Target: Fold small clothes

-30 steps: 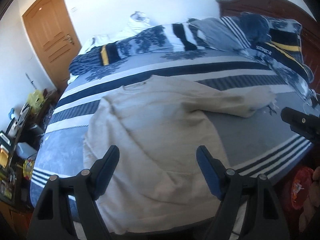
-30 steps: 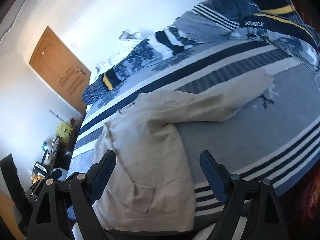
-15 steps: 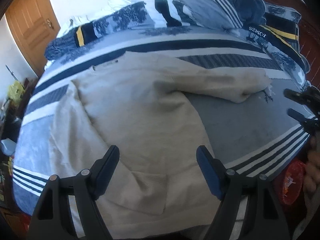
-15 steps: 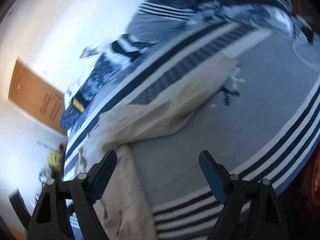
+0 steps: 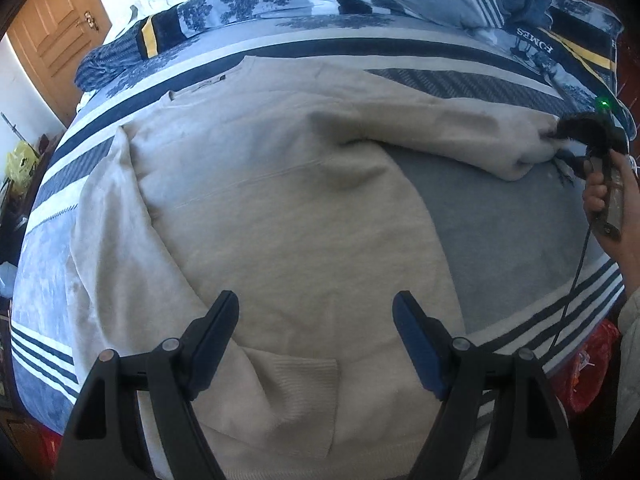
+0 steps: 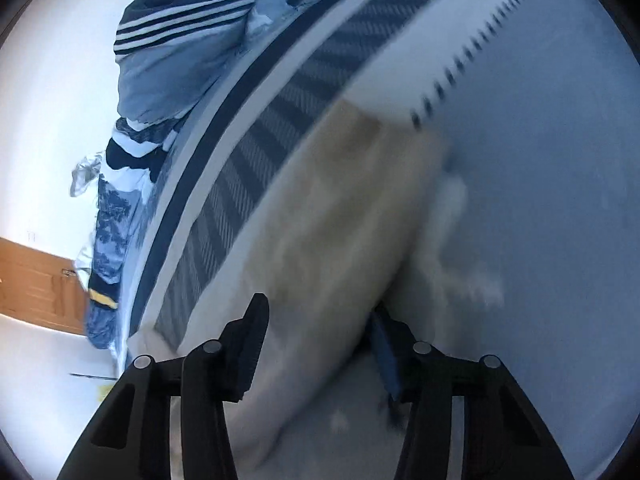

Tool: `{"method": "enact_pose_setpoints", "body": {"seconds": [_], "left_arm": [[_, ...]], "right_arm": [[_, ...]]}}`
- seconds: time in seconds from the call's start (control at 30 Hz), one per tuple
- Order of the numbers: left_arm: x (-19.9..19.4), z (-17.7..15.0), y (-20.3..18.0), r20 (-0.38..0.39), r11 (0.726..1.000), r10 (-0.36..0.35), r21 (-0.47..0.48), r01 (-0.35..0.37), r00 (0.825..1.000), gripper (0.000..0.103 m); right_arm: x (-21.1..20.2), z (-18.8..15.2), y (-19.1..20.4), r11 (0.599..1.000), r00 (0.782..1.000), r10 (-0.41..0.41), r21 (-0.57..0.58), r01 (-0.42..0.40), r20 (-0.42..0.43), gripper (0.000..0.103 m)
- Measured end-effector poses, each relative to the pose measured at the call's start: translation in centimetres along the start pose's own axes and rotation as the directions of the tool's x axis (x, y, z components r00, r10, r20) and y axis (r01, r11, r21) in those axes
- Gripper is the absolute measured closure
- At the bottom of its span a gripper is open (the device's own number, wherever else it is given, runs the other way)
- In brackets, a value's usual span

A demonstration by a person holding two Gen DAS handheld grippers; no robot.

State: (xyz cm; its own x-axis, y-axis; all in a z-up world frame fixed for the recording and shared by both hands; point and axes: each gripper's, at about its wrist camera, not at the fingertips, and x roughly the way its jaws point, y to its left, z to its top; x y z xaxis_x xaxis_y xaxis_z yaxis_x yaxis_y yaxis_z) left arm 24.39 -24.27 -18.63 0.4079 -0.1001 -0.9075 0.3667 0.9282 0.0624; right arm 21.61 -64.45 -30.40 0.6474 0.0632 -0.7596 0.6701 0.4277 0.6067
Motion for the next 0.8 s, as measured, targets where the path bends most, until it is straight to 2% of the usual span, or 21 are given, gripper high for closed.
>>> {"method": "enact_pose_setpoints", "body": {"seconds": [0.03,0.13,0.23,0.3,0.4,0.53,0.57,0.6,0.7,0.73,0.8], "left_arm": [[0.0,0.0,0.2,0.0,1.0,-0.003,-0.004,0.003,1.0,0.025],[-0.6,-0.3,0.8,0.015,1.0,-0.009,-0.012,0.009,1.0,0.025],[-1.7,-0.7,2.0,0.038,1.0,-0.014,-0.026,0.015,0.999,0.025],[-2.4,-1.0,3.2,0.045,0.998,-0.023,-0.056,0.026,0.999,0.025],[-3.6,-1.4,5.4,0.054,0.993,-0.038,-0.114,0.044,0.998,0.025],[-5.3,-2.3,9.1,0.079,0.981,-0.046,-0.187,0.06,0.996,0.025],[-5.7,-2.5,10.2,0.084,0.976,-0.047,-0.206,0.063,0.995,0.025],[-6.1,-2.9,11.7,0.09,0.971,-0.048,-0.231,0.067,0.995,0.025],[-6.5,-4.1,15.8,0.098,0.953,-0.036,-0.297,0.064,0.995,0.025],[-6.4,-4.5,17.0,0.096,0.946,-0.03,-0.318,0.059,0.995,0.025],[-5.8,-5.6,19.7,0.077,0.93,-0.019,-0.365,0.046,0.997,0.025]], "right_arm": [[0.4,0.0,0.2,0.999,0.999,-0.033,-0.007,0.033,-0.006,0.093],[-0.4,-0.3,1.1,0.999,0.999,-0.036,-0.021,0.036,0.005,0.096],[-4.5,-1.9,4.0,0.997,0.997,0.035,-0.075,-0.03,0.066,0.096],[-7.9,-3.9,7.3,0.985,0.99,0.071,-0.167,-0.051,0.119,0.096],[-13.2,-9.1,13.3,0.932,0.971,0.157,-0.352,-0.086,0.179,0.096],[-17.6,-18.6,20.8,0.827,0.956,0.239,-0.551,-0.109,0.17,0.096],[-18.2,-21.4,22.4,0.791,0.952,0.273,-0.595,-0.139,0.14,0.096],[-18.7,-24.2,23.8,0.745,0.944,0.312,-0.643,-0.175,0.104,0.096],[-19.1,-31.6,25.9,0.622,0.933,0.359,-0.754,-0.213,0.032,0.096],[-18.5,-34.2,26.5,0.562,0.928,0.372,-0.789,-0.247,-0.026,0.096],[-16.0,-39.3,26.9,0.454,0.934,0.335,-0.848,-0.274,-0.122,0.095]]}}
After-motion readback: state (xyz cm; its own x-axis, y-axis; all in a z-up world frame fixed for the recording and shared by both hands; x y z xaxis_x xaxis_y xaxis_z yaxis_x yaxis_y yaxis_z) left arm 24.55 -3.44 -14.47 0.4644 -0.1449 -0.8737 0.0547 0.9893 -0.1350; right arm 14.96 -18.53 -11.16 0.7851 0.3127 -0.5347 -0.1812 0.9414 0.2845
